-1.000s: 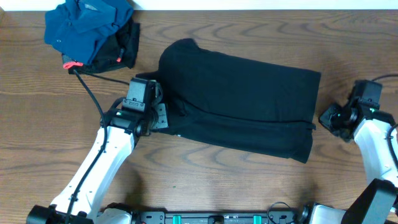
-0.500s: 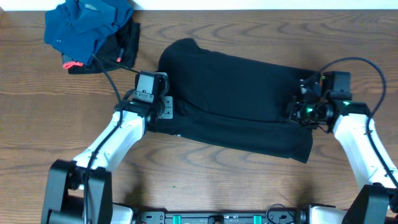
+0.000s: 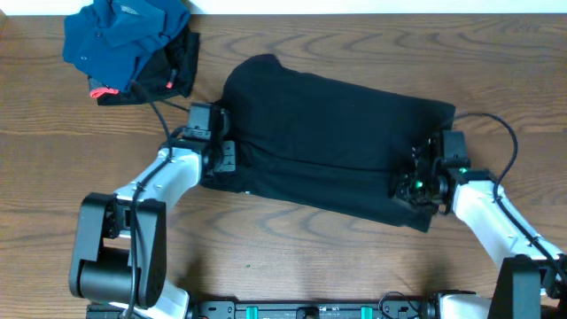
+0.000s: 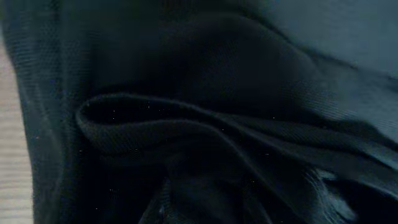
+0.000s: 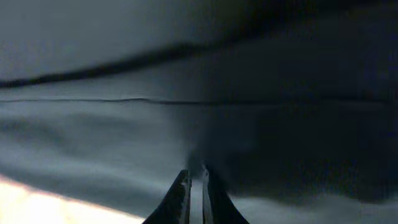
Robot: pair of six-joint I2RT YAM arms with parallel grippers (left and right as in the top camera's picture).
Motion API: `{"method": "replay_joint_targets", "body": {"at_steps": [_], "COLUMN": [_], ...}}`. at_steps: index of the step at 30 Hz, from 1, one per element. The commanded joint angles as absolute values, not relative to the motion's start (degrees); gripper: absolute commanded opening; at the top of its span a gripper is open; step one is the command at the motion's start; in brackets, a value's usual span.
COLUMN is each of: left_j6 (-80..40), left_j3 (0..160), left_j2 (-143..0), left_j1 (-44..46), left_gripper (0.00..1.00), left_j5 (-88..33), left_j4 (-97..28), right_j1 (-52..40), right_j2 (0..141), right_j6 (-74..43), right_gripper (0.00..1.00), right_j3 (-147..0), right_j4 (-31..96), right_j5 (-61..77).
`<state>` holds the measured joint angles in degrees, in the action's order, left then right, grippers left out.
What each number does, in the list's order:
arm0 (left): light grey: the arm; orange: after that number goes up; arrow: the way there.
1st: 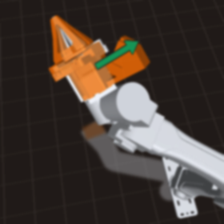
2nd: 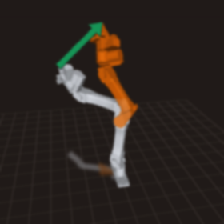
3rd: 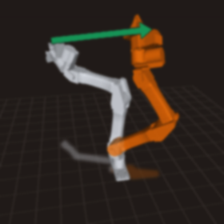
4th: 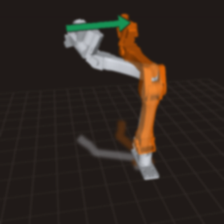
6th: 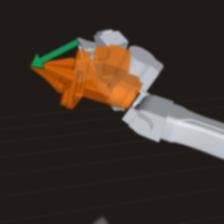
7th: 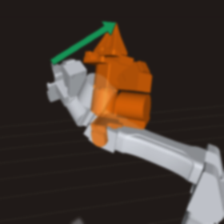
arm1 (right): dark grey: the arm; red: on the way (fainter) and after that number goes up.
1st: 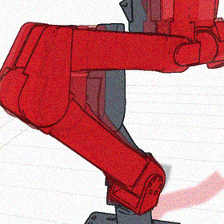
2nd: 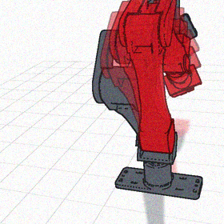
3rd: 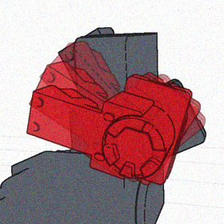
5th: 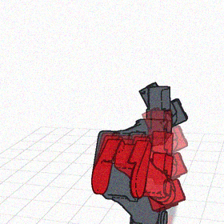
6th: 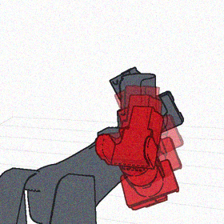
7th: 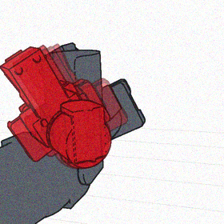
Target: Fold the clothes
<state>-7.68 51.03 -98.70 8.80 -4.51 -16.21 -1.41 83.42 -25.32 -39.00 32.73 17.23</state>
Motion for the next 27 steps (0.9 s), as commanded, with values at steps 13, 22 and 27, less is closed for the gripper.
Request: {"method": "replay_joint_targets", "body": {"at_steps": [13,22,27], "left_j6": [-18.79,-29.19,-29.39], "left_j3": [50.89,50.83,50.83], "left_j2": [-99.61,-99.61,-99.59], "left_j1": [5.54,5.58,5.58], "left_gripper": [0.38,0.37,0.38], "left_j5": [-3.16,-3.18,-3.20], "left_j4": [-30.04,-39.90,-40.25], "right_j1": [1.30,9.47,12.34], "right_j2": [83.59,83.59,83.59], "right_j6": [-33.89,-33.91,-30.50], "right_gripper": [0.12,0.11,0.11], "right_j3": [-33.63,-33.78,-35.29], "right_j4": [30.33,28.93,29.76], "right_j5": [4.54,2.35,2.33]}}
